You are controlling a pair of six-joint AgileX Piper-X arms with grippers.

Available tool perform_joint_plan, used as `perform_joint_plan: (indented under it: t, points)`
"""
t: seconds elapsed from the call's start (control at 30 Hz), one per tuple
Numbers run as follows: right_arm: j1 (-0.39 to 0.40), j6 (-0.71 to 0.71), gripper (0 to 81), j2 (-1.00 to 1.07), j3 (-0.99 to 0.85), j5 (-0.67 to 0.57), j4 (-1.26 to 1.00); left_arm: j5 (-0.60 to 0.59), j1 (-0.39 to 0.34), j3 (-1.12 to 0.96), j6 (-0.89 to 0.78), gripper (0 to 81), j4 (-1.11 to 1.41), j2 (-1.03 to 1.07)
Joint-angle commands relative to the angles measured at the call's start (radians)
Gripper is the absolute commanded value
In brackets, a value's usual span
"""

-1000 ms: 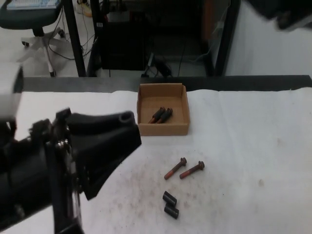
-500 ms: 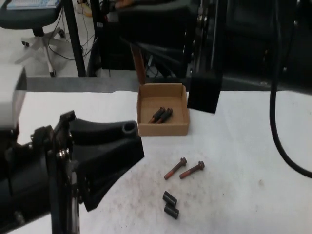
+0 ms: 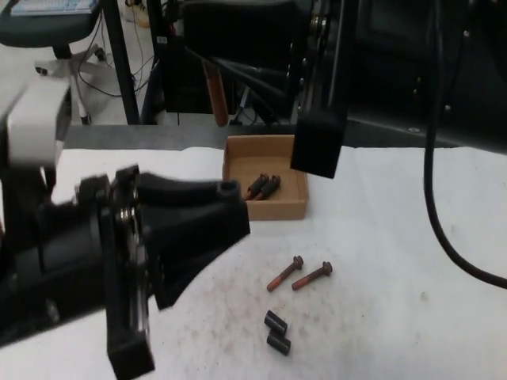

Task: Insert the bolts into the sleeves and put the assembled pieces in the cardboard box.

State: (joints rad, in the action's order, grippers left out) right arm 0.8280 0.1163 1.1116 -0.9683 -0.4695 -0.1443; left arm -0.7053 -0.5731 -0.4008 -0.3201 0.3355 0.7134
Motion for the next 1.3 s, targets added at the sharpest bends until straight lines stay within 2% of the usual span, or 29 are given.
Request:
perform_joint_plan:
  t: [0.0,0.53,0.83,1.27]
  points:
    - [0.002,-0.004,0.8,-0.004,-0.001,-0.001,-0.017,-0.013,-0.003,-0.058,0.029,0.4,0.019,0.012]
    - [0.0,-0.004,0.8,-0.004,-0.001,-0.001,-0.017,-0.006,0.003,-0.065,0.067,0.4,0.021,0.012]
    - [0.0,-0.004,0.8,-0.004,-0.001,-0.017,-0.017,0.023,0.04,-0.065,0.067,0.4,0.021,0.012]
    - [0.0,-0.004,0.8,-0.004,-0.001,-0.031,-0.017,0.023,0.039,-0.067,0.067,0.4,0.021,0.012]
